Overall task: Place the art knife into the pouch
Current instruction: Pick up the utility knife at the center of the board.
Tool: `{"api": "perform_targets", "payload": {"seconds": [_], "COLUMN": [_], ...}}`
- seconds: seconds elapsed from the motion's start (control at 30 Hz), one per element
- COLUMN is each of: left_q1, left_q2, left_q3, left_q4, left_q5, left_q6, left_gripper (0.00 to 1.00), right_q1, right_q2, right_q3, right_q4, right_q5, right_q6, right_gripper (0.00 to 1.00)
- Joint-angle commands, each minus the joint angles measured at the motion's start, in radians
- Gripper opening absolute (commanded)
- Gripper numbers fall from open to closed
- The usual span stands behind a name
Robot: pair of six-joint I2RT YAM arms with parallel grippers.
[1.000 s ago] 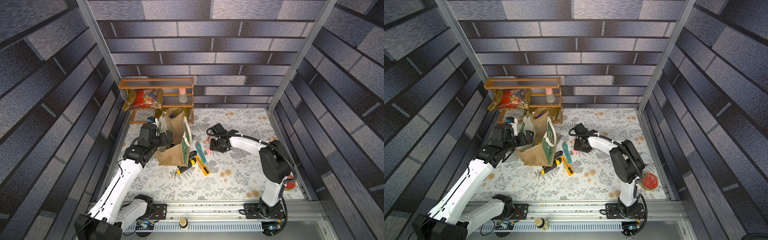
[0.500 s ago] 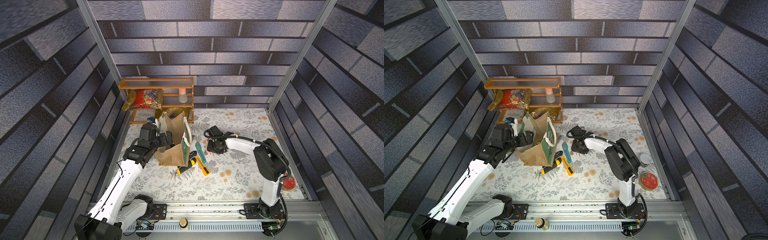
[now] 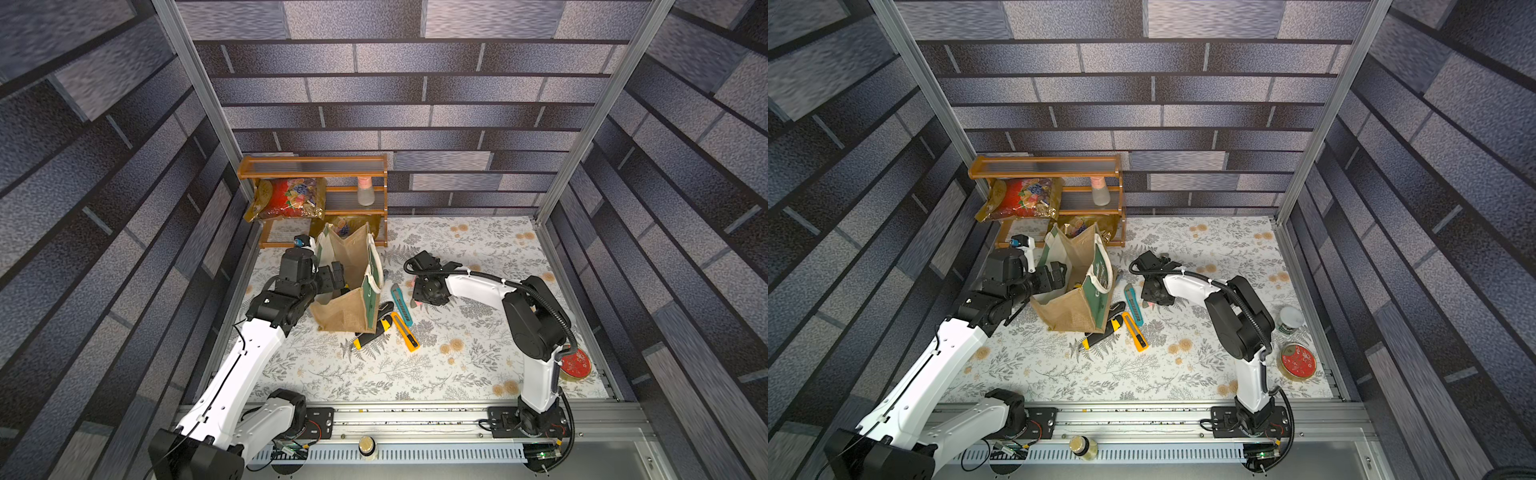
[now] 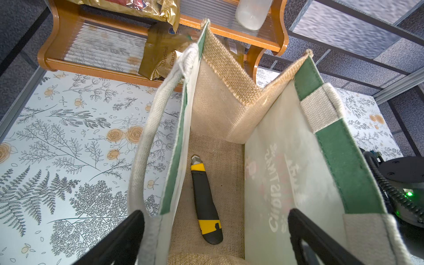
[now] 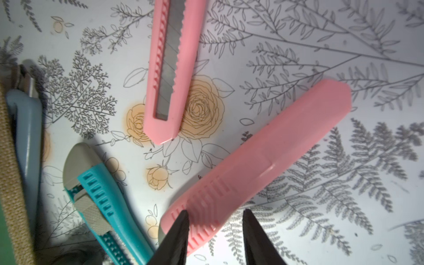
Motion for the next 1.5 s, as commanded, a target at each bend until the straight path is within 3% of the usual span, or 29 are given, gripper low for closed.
{"api": "perform_targets", "payload": {"seconds": [0.0,0.57,0.87,1.47], "left_q1": [-0.005,-0.005,-0.005,-0.004], "left_q2": [-0.016,-0.022,-0.019,-0.014], "left_q3": [-0.014,-0.01,-0.01,-0.013], "left_q4": [-0.004,-0.001,-0.004,0.002], "left_q5": [-0.006,-0.007,0.0,0.001], "left_q6": [0.014,0.013,0.011,0.013], "left_gripper": [1.0,1.0,1.0,1.0], "right_q1": [0.006,0.006,0.006,0.005], "right_q2": [0.038,-0.17,-0.134,-0.054], "right_q3": [-0.018,-0.147,-0.162,-0.168], "right_q4": [-0.127,-0.148,-0.063,-0.083], "right_q5": [0.053,0.023,-0.045,0.019], "right_q6": [-0.01,-0.059,-0.051,-0.001], "right_gripper": [0.43,0.49,0.51,0.39]}}
